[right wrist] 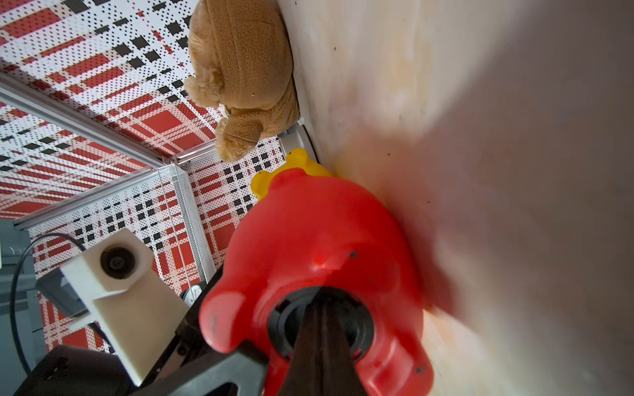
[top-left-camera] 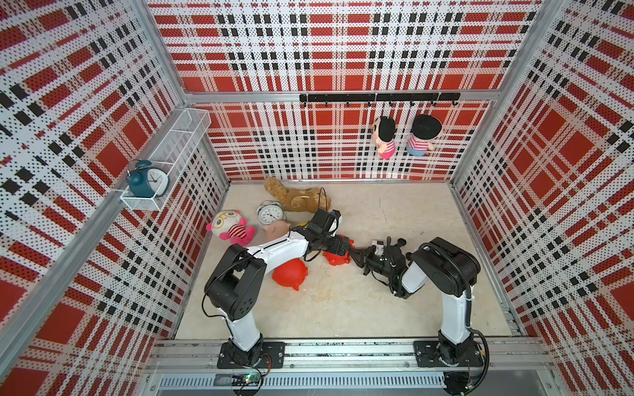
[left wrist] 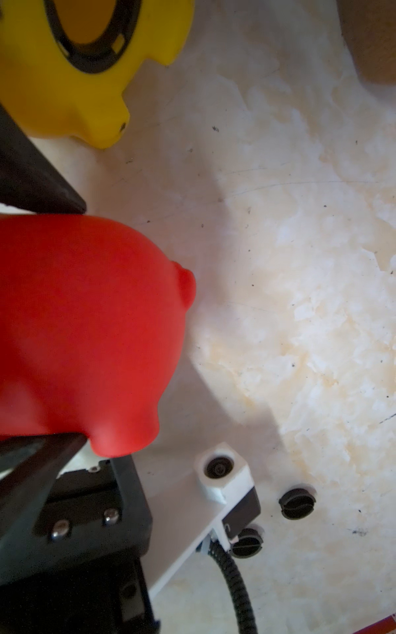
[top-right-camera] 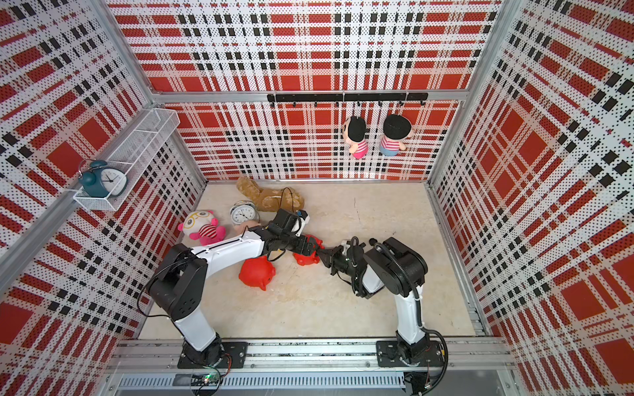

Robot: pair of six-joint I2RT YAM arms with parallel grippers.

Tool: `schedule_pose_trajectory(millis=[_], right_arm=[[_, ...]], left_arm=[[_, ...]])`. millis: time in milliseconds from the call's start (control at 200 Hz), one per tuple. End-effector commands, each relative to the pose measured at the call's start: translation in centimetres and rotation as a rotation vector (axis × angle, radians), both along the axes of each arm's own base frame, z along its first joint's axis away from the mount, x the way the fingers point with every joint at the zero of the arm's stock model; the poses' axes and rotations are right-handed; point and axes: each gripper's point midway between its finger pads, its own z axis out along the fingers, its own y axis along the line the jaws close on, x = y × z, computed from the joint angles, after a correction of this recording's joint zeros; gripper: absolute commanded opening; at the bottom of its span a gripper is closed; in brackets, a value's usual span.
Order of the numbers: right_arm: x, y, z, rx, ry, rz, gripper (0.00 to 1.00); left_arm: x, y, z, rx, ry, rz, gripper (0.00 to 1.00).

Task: Open piggy banks
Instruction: Open the lid on the piggy bank.

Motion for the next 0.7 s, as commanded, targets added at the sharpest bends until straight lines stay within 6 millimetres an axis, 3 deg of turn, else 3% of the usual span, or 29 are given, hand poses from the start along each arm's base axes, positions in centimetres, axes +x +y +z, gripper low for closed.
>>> schedule_pose_trajectory(millis=[0, 391, 536, 696], right_arm=[[1.2, 0.3, 1.0, -0.064, -0.109, 0.012, 0.0], [2.8, -0.5, 3.6, -0.491, -0.457, 0.095, 0.0], [3.2, -0.4, 4.3, -0.492, -0.465, 0.093, 0.0], [3.0, -0.9, 3.6, -0.417, -0.412, 0.07, 0.0]], left_arm=[[-5.2, 0.2, -4.2, 0.039, 0.204, -0.094, 0.93], [-4.7, 1.1, -4.5, 0.038, 0.211, -0.071, 0.93], [-4.7, 1.1, -4.5, 0.039, 0.207, -0.068, 0.93], [-4.4, 1.8, -4.6, 0.052, 0.199, -0.048, 0.93]])
